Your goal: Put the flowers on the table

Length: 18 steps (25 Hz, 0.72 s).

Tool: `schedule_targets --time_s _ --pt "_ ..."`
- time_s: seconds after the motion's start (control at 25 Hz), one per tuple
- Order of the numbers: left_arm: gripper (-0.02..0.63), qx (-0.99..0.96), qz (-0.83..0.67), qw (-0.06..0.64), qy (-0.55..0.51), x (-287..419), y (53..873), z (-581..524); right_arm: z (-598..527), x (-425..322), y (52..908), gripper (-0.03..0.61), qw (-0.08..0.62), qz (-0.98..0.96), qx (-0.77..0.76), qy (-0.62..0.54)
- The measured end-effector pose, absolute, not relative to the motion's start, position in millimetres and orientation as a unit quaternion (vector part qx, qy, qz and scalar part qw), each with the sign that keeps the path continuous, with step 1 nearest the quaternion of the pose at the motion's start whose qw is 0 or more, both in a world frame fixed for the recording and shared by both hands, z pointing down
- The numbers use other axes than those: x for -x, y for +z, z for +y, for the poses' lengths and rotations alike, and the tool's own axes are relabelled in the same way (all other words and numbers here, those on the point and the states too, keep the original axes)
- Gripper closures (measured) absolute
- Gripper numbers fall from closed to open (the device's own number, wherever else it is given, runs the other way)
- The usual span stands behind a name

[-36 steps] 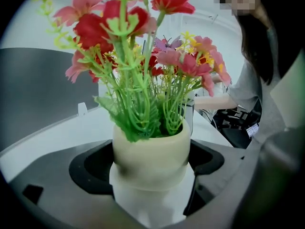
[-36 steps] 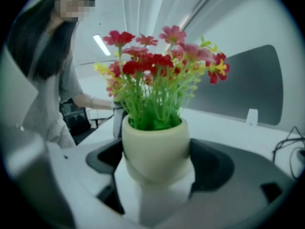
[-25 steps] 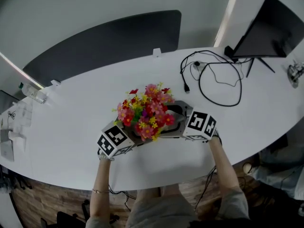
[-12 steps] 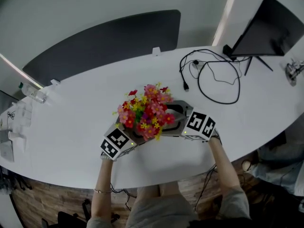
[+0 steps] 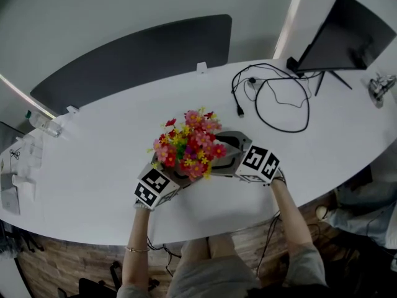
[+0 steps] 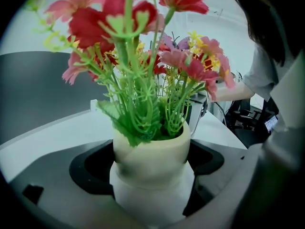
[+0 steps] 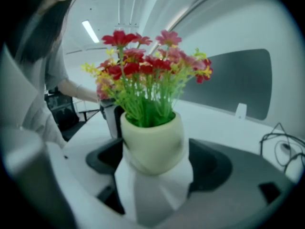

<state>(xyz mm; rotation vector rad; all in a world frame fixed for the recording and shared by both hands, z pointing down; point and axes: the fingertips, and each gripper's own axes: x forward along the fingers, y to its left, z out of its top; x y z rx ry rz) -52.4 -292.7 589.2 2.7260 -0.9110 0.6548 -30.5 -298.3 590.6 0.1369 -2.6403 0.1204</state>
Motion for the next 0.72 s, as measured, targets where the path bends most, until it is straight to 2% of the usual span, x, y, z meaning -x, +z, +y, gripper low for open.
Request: schedule_targets --time_s 0.72 --pt "0.144 -0.906 -0.363 0.114 0.187 78.6 583.8 -283.5 -293.3 21.5 557.0 0.138 0.187 -0.975 -0.095 0.079"
